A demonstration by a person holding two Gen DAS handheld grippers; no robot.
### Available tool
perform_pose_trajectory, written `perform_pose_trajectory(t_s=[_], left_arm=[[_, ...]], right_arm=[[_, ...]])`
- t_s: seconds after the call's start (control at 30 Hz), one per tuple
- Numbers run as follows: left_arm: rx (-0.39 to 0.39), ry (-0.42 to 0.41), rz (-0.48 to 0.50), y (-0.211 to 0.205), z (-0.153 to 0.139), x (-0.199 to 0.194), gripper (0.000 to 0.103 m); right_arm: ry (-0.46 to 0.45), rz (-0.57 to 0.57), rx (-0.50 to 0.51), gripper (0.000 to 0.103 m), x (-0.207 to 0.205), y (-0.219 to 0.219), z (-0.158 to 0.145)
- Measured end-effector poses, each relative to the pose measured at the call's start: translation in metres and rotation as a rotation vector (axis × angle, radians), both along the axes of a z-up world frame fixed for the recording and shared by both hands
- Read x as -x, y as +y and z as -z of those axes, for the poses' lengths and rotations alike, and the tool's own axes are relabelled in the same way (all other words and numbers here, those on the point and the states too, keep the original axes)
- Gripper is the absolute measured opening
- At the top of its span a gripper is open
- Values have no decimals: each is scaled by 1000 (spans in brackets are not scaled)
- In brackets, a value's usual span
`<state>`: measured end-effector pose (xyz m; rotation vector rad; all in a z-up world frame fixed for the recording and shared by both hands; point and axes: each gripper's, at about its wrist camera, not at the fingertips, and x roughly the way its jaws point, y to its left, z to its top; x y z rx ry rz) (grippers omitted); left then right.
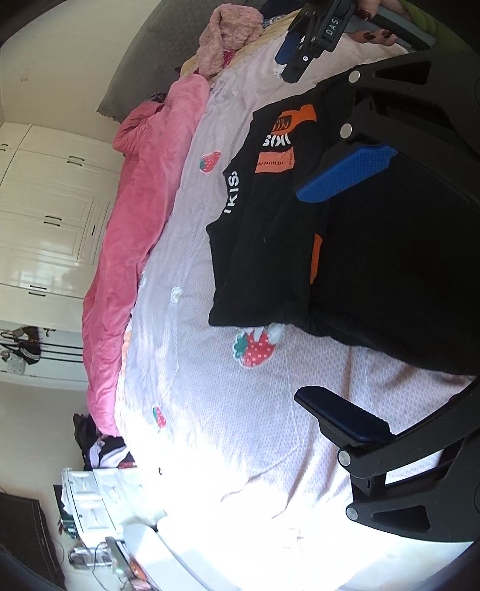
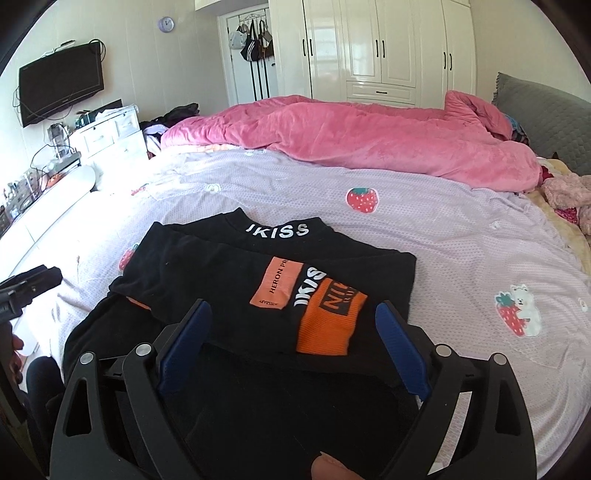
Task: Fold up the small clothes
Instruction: 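Move both tools back to the sweatshirt hem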
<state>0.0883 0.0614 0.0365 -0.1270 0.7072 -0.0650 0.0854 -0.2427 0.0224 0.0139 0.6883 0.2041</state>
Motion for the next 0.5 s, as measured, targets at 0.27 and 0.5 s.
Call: perform_pose_trajectory(t_s=[0.27, 0.5], left_arm=[[-13, -5, -47, 19, -7, 19, 93], [-26, 8, -68, 32, -4, 41, 93]], right_arm=[[-15, 7, -4, 90, 17, -10, -5], [-15, 11, -4, 90, 28, -17, -4]])
